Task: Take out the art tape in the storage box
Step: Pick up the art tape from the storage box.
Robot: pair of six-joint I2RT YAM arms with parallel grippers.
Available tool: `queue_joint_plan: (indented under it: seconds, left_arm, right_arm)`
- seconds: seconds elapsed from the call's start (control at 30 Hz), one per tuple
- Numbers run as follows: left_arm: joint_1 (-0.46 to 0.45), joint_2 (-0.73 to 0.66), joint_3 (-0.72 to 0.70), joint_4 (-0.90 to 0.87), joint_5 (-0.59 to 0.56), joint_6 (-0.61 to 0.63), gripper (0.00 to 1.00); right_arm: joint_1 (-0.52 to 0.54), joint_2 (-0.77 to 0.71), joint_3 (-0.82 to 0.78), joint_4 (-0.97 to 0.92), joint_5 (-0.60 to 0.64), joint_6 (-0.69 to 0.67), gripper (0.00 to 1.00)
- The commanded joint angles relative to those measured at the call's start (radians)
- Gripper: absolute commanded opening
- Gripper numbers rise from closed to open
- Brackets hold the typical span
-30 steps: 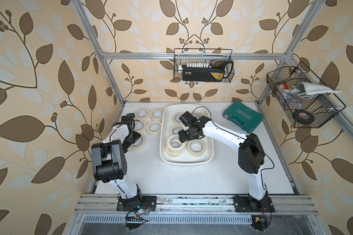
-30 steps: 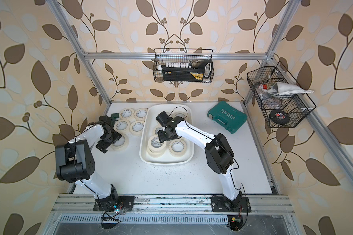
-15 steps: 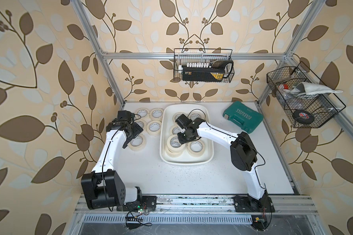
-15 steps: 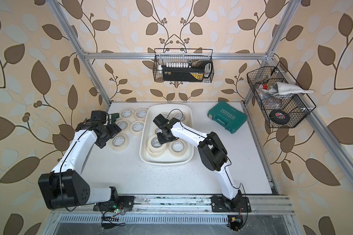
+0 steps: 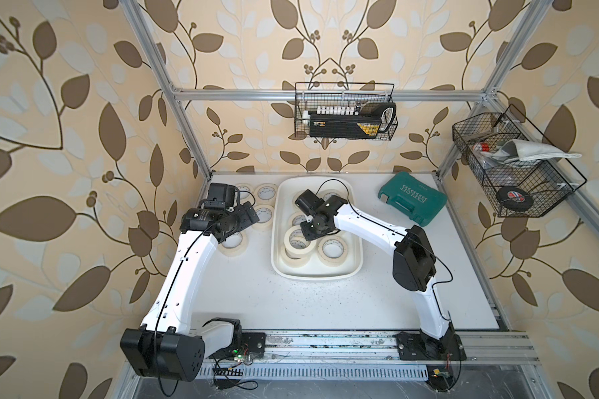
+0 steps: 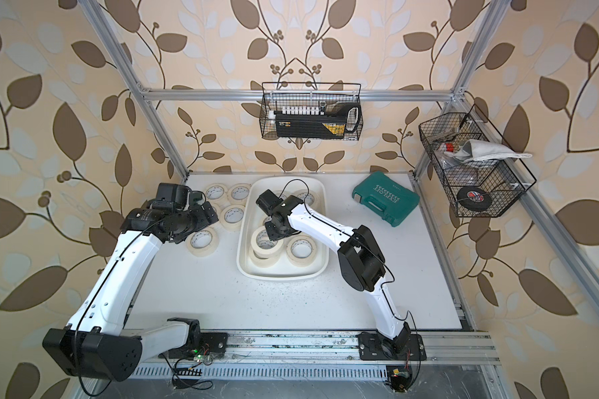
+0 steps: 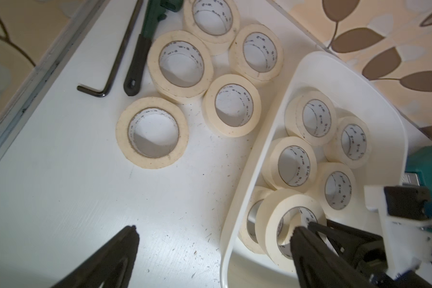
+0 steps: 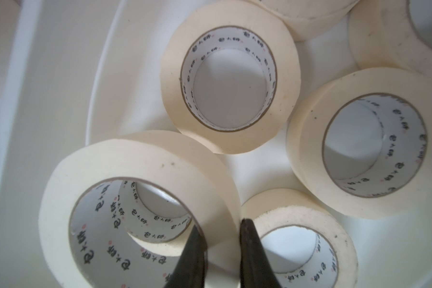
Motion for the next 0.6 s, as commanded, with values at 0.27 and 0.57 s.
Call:
queue_joint_plan:
  seconds: [0.27,0.57]
  left_arm:
    - [-0.2,0.037,0.108,-0.02,0.141,0.145,0.98]
    - [-0.337,0.116,0.128,0.018,0.135,0.18,0.96]
  right_arm:
    - [0.022,-0.148,0.195,-0.158,0.071,-0.046,0.02]
    - [0.052,-0.191,0.244,-0.19,0.078,-0.052,0.01]
